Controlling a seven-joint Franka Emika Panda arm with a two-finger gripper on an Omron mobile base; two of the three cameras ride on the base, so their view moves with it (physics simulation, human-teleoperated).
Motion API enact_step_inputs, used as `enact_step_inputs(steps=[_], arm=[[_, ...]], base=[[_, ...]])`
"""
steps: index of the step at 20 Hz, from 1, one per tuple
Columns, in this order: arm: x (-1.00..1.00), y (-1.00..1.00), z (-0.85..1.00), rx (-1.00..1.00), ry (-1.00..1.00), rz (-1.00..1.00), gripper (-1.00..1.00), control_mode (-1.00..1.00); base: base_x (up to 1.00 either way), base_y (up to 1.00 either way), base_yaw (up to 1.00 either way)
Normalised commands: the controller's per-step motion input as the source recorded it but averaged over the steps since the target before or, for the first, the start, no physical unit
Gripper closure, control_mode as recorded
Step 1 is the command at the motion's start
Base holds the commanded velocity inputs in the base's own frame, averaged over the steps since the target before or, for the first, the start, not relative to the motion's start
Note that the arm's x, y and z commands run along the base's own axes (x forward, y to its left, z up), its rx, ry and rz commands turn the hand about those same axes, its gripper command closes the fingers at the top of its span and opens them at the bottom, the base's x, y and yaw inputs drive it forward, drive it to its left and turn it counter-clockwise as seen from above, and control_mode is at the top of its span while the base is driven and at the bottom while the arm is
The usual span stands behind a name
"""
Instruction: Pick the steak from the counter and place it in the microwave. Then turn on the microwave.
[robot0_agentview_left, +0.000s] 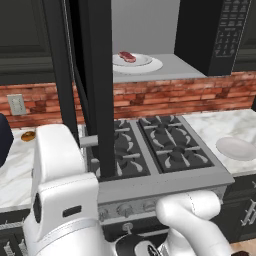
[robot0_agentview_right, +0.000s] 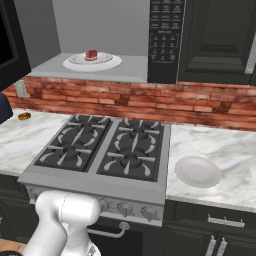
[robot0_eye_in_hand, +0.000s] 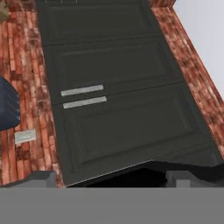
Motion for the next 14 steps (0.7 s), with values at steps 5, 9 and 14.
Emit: enact_step_inputs(steps=[5,9,14], arm=[[0.22,0.16,0.1,-0.16,-0.01,-0.04,-1.0,-1.0],[0.24,0.13,0.08,-0.11,0.0,-0.11,-1.0,-1.0],[0.24,0.16,0.04,-0.07,0.0,-0.12,-1.0,-1.0]], base=[[0.0,0.0,0.0],[0.0,0.0,0.0],[0.0,0.0,0.0]])
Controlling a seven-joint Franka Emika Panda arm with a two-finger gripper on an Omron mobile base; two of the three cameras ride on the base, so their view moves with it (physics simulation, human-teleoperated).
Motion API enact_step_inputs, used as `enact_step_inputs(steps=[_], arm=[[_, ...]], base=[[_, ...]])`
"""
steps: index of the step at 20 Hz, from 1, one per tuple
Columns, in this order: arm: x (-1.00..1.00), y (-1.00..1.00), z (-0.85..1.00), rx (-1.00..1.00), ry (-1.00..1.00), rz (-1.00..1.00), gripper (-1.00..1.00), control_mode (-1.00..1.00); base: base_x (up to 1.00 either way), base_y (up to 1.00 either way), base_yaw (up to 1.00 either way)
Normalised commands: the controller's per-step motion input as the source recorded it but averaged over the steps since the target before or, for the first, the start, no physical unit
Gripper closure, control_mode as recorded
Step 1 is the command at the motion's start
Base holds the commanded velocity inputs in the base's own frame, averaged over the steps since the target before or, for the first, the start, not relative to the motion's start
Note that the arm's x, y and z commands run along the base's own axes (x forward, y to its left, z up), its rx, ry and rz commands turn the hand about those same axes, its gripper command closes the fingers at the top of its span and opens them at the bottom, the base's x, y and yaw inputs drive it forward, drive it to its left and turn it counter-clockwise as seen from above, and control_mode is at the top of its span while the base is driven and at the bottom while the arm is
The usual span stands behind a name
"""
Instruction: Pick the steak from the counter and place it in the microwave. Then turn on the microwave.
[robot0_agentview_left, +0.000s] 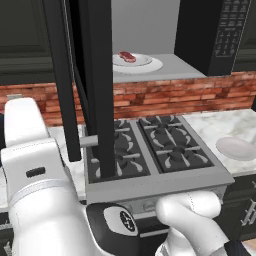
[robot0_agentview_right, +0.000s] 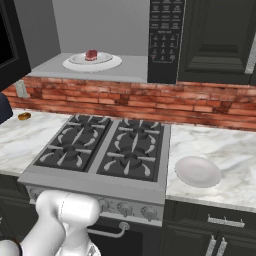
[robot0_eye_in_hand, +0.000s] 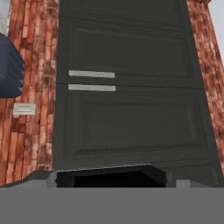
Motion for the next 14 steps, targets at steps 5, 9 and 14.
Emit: enact_step_inputs(steps=[5,9,14], arm=[[0.21,0.03,0.02,-0.04,0.01,-0.17,-1.0,-1.0],[0.3,0.0,0.0,-0.02,0.02,-0.14,-1.0,-1.0],[0.34,0.0,0.0,-0.01,0.02,-0.12,-1.0,-1.0]], base=[[0.0,0.0,0.0],[0.0,0.0,0.0],[0.0,0.0,0.0]])
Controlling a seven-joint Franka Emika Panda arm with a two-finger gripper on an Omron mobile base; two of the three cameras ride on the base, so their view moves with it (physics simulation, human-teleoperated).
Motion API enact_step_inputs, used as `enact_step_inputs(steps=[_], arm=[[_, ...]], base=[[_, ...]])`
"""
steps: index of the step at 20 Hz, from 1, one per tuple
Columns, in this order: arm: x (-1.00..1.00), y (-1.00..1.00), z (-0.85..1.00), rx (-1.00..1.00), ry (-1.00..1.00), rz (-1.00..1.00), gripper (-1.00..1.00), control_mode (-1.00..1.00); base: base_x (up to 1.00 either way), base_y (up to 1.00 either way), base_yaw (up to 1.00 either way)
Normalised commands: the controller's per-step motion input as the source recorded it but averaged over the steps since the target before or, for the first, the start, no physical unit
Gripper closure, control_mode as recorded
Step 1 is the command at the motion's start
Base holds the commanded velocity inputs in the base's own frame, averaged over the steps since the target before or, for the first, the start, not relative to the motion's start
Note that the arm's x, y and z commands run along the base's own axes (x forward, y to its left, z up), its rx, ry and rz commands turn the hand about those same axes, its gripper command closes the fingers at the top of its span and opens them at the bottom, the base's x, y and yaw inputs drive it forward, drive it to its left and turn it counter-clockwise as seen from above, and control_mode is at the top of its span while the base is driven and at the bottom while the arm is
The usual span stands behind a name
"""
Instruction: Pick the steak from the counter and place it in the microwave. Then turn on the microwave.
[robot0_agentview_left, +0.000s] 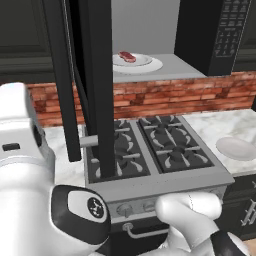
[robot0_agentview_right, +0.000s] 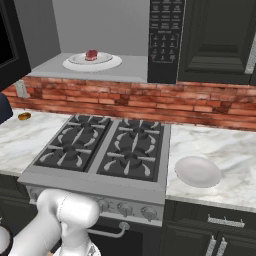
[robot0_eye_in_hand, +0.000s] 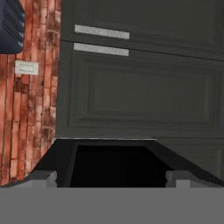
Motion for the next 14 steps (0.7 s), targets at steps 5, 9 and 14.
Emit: enact_step_inputs(steps=[5,9,14], arm=[[0.32,-0.1,0.0,-0.02,0.06,-0.12,-1.0,-1.0],[0.23,-0.17,0.0,-0.02,0.05,-0.11,-1.0,-1.0],[0.15,-0.21,0.0,-0.02,0.02,-0.11,-1.0,-1.0]], base=[[0.0,0.0,0.0],[0.0,0.0,0.0],[0.0,0.0,0.0]])
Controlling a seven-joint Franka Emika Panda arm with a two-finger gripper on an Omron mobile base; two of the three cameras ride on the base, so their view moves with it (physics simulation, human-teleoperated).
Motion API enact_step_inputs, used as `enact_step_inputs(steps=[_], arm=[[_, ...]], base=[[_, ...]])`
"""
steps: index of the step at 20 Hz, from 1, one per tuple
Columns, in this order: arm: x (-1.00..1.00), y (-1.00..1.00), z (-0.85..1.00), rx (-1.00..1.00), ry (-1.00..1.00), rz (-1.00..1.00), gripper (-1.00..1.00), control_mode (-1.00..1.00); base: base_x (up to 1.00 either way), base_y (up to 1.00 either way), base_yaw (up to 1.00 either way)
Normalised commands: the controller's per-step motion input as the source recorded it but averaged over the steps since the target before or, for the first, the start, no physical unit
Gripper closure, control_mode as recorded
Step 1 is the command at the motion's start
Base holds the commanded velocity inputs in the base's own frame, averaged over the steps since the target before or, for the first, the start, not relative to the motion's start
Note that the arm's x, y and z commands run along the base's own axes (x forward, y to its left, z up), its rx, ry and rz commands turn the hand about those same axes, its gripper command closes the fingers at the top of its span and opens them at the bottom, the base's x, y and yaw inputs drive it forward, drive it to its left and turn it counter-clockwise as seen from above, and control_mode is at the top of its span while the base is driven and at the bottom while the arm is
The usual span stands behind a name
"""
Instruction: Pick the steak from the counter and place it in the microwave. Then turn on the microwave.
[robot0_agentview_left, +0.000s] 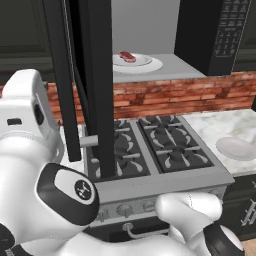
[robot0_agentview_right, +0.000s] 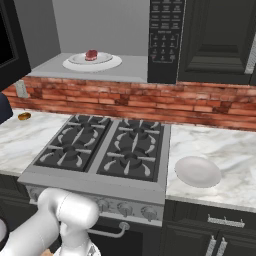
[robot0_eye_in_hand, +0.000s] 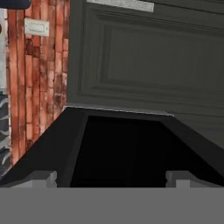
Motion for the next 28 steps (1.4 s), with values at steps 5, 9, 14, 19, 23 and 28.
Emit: enact_step_inputs(steps=[5,9,14,19,23,28], arm=[[0.12,-0.21,0.0,0.0,0.01,-0.13,-1.0,-1.0],[0.1,-0.21,0.0,0.0,0.0,-0.13,-1.0,-1.0],[0.04,-0.23,0.0,0.0,0.0,-0.14,-1.0,-1.0],[0.01,-0.32,0.0,0.0,0.0,-0.17,-1.0,-1.0],[0.04,-0.4,0.0,0.0,0.0,-0.17,-1.0,-1.0],[0.08,-0.42,0.01,0.0,0.0,-0.16,-1.0,-1.0]], base=[[0.0,0.0,0.0],[0.0,0.0,0.0],[0.0,0.0,0.0],[0.0,0.0,0.0],[0.0,0.0,0.0],[0.0,0.0,0.0]])
